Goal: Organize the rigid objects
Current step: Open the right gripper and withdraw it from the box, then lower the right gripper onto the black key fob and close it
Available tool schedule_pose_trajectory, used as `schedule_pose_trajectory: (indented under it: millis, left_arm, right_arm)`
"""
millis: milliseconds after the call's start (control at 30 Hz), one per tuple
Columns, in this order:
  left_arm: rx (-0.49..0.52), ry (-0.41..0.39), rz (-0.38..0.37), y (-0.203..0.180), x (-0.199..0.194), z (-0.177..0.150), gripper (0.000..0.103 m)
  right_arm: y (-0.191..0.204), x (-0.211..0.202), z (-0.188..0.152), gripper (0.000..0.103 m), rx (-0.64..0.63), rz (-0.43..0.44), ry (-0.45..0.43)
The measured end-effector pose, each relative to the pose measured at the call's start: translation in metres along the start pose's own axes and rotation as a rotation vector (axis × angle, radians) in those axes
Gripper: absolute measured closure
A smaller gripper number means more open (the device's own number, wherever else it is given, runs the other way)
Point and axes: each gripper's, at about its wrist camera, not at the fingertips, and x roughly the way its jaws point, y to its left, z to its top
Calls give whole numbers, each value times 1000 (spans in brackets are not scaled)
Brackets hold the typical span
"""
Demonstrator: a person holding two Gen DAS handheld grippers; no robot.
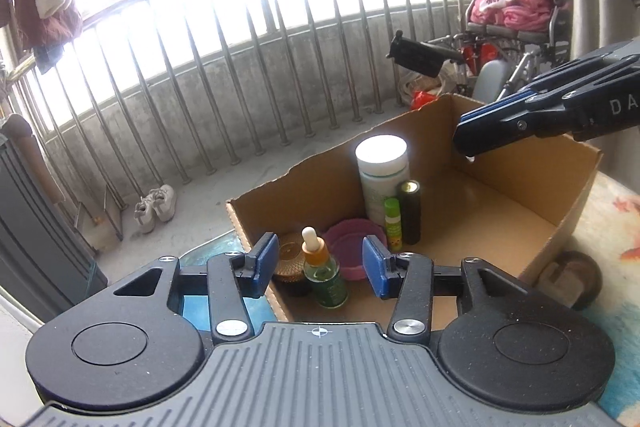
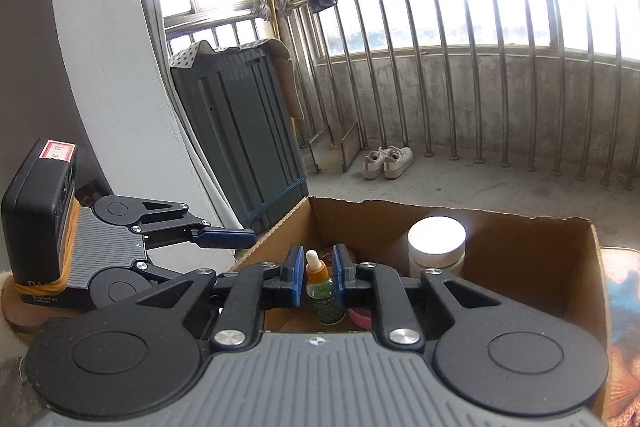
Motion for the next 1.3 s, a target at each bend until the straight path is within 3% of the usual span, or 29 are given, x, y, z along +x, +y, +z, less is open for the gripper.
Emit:
schedule_pose_trajectory:
  millis: [133, 233, 300, 433, 633, 767, 900, 1100, 1300]
  left_arm:
    - [-91, -48, -169, -27, -34, -19, 50]
    - [-133, -50, -282, -57, -32, -42, 50]
    - [-93, -35, -330, -78, -20, -55, 48]
    - [-2, 41, -404, -110, 14, -81, 48]
    - [27, 99, -405, -119, 44, -97, 45]
    - [8, 107, -408, -107, 44, -100, 60]
    - [8, 119, -392, -102, 32, -105, 72]
    - [16, 130, -370, -103, 10, -116, 74]
    - [-29, 73, -374, -102, -21, -120, 76]
  right_arm:
    - [-12, -59, -23, 85, 24, -19, -35]
    - [-24, -96, -52, 85, 79, -96, -72]
    - [-33, -109, -69, 85, 136, -128, -69]
    - [-38, -118, -105, 85, 163, -111, 1]
    - [-31, -111, -145, 85, 161, -66, 84]
    - [-24, -105, -159, 85, 179, -24, 111]
    - [-20, -96, -164, 85, 204, 13, 131]
    - [-20, -84, -169, 85, 345, 91, 146]
    - [-16, -71, -177, 82, 488, 119, 166]
